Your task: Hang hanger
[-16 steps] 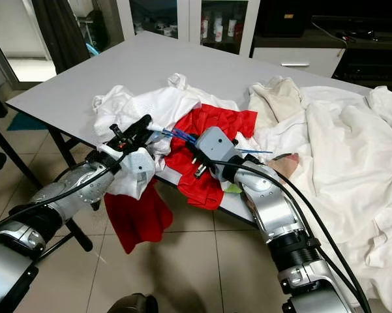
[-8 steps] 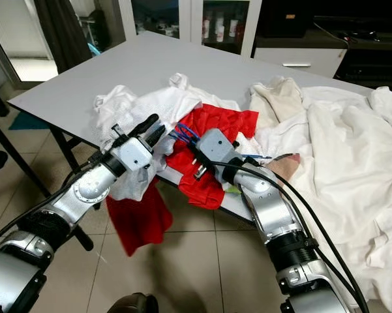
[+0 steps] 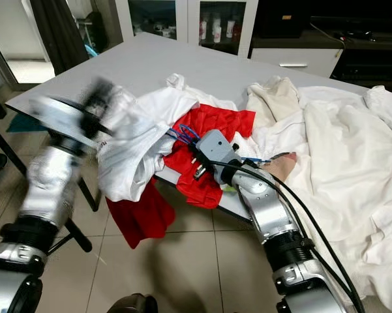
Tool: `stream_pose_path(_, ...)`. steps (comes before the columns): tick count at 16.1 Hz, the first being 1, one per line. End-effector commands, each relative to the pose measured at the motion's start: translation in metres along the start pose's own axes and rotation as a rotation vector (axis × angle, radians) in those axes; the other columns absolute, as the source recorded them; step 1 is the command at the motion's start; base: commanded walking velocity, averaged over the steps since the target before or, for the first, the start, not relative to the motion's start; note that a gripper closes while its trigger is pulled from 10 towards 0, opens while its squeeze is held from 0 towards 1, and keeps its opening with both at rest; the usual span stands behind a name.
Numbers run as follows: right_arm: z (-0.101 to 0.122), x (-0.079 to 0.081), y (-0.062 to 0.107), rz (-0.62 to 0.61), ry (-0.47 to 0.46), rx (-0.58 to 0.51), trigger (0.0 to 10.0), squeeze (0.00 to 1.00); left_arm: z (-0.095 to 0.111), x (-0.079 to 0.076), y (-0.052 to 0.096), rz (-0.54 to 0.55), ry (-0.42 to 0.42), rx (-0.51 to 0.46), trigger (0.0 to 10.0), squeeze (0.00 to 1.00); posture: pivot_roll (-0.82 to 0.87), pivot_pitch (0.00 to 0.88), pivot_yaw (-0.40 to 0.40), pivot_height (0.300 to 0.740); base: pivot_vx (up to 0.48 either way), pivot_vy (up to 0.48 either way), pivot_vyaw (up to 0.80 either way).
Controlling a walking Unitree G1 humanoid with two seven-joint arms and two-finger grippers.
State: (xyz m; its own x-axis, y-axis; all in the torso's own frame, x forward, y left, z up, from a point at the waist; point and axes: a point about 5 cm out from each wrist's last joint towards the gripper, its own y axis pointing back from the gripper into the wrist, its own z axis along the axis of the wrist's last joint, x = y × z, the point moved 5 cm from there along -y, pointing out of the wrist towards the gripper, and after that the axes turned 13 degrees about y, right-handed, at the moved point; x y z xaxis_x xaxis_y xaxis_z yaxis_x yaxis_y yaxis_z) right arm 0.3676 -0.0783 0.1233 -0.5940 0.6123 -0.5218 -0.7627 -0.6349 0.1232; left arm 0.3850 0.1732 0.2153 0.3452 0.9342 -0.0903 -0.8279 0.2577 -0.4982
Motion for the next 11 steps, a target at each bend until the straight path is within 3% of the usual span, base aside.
stream_pose_path(1, 0.003, -0.007, -0.002, -0.025, -0.026, -0.008, 0.0, 0.00, 0.005, 0.012, 0.001, 0.064, 0.049, -0.022, 10.0, 0.00, 0.14, 0.000, 0.024, 0.740, 0.000, 0.000, 0.00)
stream_pose_path(2, 0.006, -0.004, -0.005, -0.030, -0.059, -0.021, 0.0, 0.00, 0.008, 0.026, 0.005, 0.133, 0.089, -0.040, 10.0, 0.00, 0.14, 0.000, 0.022, 0.740, 0.000, 0.000, 0.00)
stream_pose_path(4, 0.010, -0.001, -0.009, -0.042, -0.113, -0.038, 0.0, 0.00, 0.006, 0.029, 0.008, 0.155, 0.100, -0.031, 10.0, 0.00, 0.14, 0.000, 0.021, 0.740, 0.000, 0.000, 0.00)
stream_pose_path(9, 0.017, 0.000, -0.018, -0.063, -0.185, -0.055, 0.0, 0.00, -0.010, 0.019, 0.015, 0.169, 0.166, 0.019, 10.0, 0.00, 0.14, 0.000, 0.022, 0.740, 0.000, 0.000, 0.00)
stream_pose_path(11, 0.019, -0.001, -0.022, -0.097, -0.231, -0.054, 0.0, 0.00, -0.031, 0.006, 0.029, 0.186, 0.249, 0.086, 10.0, 0.00, 0.14, 0.000, 0.026, 0.740, 0.000, 0.000, 0.00)
